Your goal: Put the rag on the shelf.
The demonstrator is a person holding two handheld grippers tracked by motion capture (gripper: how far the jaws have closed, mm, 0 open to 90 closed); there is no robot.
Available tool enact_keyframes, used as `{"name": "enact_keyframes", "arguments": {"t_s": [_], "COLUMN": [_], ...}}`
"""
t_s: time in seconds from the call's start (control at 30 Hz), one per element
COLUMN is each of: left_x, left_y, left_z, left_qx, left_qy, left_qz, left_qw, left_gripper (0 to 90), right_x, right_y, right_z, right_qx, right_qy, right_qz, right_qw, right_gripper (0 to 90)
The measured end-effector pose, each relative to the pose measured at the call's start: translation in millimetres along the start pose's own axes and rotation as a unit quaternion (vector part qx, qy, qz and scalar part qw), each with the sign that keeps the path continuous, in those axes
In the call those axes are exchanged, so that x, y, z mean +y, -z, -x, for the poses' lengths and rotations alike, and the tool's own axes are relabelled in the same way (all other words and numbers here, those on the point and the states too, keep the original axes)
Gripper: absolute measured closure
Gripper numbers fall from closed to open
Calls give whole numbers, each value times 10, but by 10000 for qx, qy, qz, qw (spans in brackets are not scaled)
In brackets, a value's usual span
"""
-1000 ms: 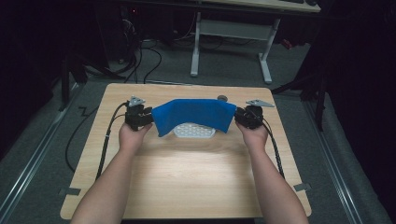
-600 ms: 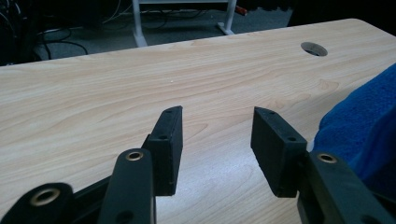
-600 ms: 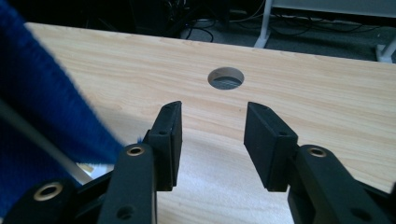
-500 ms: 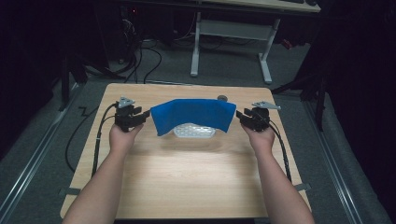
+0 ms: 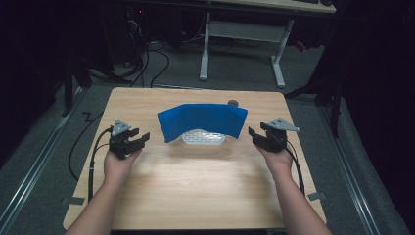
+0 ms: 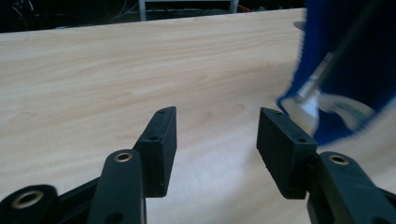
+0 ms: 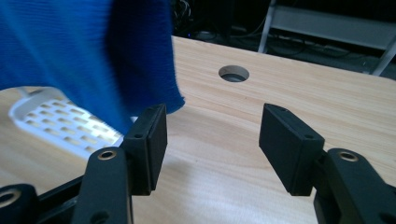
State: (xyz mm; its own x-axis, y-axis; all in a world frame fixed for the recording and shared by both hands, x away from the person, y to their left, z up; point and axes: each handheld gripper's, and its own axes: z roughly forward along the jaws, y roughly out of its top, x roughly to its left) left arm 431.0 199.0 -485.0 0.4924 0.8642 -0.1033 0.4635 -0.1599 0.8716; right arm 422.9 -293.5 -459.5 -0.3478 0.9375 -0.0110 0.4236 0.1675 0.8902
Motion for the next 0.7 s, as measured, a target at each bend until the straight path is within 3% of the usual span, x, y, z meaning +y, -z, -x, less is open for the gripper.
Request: {"name": "enact_keyframes", "arguments": {"t_s": [0.13,0.23,0.27,0.4,0.5,0.6,0.63,0.67,0.7], "left_x": [-126,-221,-256,-388,-514,-783,-813,-809,-813], "left_y": [246,421,466,590,641,646,623,610,610], "left_z": [143,239,270,425,635,877,947,1007,1060], "left_qx": [-106,-243,-242,-343,-400,-444,-505,-607,-619], "left_qy": [-68,-95,-140,-143,-169,-328,-404,-557,-730], "left_qz": [87,135,79,-42,16,-63,-321,-410,-328], "left_qw": [9999,9996,9996,9993,9991,9985,9974,9958,9949], "left_gripper": [453,444,442,432,421,420,448,436,431], "right_x": [-39,-95,-111,-245,-385,-600,-716,-868,-964], "right_y": [204,410,473,693,797,893,931,970,978], "right_z": [-137,-279,-329,-548,-685,-793,-823,-843,-841], "right_qx": [2,95,133,201,227,182,76,-62,-33], "right_qy": [252,348,346,546,706,681,620,549,542], "right_qz": [-143,116,85,130,-4,-17,61,174,22], "right_qw": [9996,9993,9993,9982,9972,9975,9980,9983,9985], "right_gripper": [354,371,359,352,353,352,359,417,412]}}
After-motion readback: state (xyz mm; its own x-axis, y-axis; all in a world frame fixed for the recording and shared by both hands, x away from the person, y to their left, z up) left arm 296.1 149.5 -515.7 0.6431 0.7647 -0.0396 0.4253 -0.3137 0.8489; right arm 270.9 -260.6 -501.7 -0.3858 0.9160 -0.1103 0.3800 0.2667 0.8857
